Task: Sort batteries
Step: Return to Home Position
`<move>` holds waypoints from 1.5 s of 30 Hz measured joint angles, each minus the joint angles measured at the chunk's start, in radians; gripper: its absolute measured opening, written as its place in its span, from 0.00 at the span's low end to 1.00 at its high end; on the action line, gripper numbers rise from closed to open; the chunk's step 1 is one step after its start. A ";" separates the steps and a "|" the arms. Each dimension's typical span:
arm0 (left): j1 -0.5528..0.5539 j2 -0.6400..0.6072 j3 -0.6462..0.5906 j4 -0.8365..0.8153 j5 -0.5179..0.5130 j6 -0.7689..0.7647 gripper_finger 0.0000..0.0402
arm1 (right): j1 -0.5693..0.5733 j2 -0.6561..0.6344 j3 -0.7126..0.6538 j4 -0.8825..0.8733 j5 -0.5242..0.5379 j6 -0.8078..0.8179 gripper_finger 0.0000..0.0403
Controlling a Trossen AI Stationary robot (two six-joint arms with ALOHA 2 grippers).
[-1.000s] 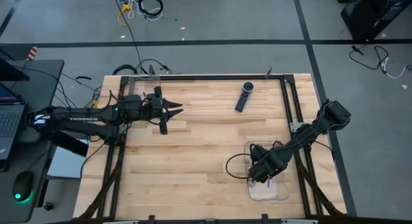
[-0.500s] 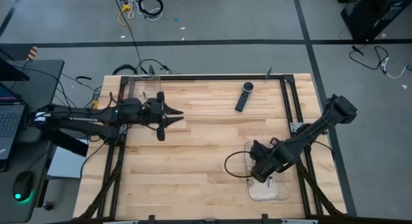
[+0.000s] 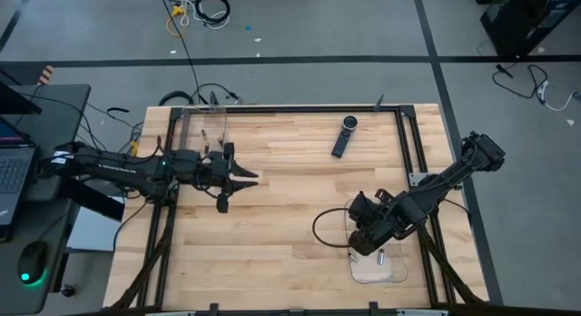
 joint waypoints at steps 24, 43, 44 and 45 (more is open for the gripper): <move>-0.155 0.020 0.000 0.177 -0.075 0.251 0.22 | -0.023 -0.001 0.005 0.636 0.403 -1.038 0.00; 0.071 -0.114 0.005 -0.089 0.021 0.209 0.22 | -0.203 -0.311 -0.275 1.061 0.203 -1.450 0.00; 0.075 -0.134 0.006 -0.110 0.036 0.208 0.22 | -0.203 -0.340 -0.312 1.096 0.203 -1.451 0.00; 0.079 -0.157 0.006 -0.144 0.047 0.209 0.22 | -0.203 -0.368 -0.348 1.126 0.203 -1.454 0.00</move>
